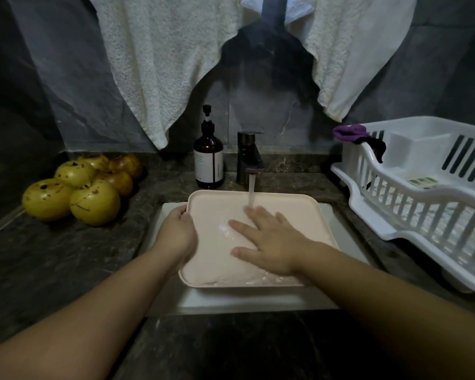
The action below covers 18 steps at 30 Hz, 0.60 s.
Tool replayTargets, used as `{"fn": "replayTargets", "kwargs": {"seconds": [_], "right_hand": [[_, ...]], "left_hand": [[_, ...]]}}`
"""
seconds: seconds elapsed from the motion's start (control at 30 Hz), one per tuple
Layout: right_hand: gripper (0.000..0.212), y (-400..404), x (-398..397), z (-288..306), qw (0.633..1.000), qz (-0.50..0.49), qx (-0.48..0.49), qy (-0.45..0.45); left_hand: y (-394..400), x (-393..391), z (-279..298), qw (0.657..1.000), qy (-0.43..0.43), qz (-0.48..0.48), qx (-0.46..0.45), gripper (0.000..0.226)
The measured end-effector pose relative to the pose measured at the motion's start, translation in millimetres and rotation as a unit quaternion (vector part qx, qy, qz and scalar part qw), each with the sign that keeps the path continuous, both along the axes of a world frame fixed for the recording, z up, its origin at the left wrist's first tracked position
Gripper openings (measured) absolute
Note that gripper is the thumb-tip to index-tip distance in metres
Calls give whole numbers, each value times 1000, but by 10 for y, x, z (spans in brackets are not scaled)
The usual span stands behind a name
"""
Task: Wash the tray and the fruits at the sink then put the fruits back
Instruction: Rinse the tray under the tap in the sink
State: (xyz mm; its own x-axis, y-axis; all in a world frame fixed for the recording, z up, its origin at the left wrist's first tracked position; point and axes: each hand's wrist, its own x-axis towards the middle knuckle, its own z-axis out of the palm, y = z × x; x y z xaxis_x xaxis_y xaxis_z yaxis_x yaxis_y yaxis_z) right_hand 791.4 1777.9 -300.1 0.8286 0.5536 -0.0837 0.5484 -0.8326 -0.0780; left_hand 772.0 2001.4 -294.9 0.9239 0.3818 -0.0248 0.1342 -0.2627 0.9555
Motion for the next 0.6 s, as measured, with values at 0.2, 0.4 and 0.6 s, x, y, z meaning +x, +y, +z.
{"fn": "replayTargets", "kwargs": {"seconds": [0.2, 0.4, 0.6], "right_hand": [[59, -502, 99, 93, 995, -95, 15, 27], [42, -828, 65, 211, 951, -248, 172, -65], [36, -1018, 48, 126, 859, -346, 356, 122]], "left_hand": [[-24, -39, 25, 1000, 10, 16, 8, 40], [36, -68, 72, 999, 32, 21, 0, 40], [51, -55, 56, 997, 67, 15, -24, 39]]}}
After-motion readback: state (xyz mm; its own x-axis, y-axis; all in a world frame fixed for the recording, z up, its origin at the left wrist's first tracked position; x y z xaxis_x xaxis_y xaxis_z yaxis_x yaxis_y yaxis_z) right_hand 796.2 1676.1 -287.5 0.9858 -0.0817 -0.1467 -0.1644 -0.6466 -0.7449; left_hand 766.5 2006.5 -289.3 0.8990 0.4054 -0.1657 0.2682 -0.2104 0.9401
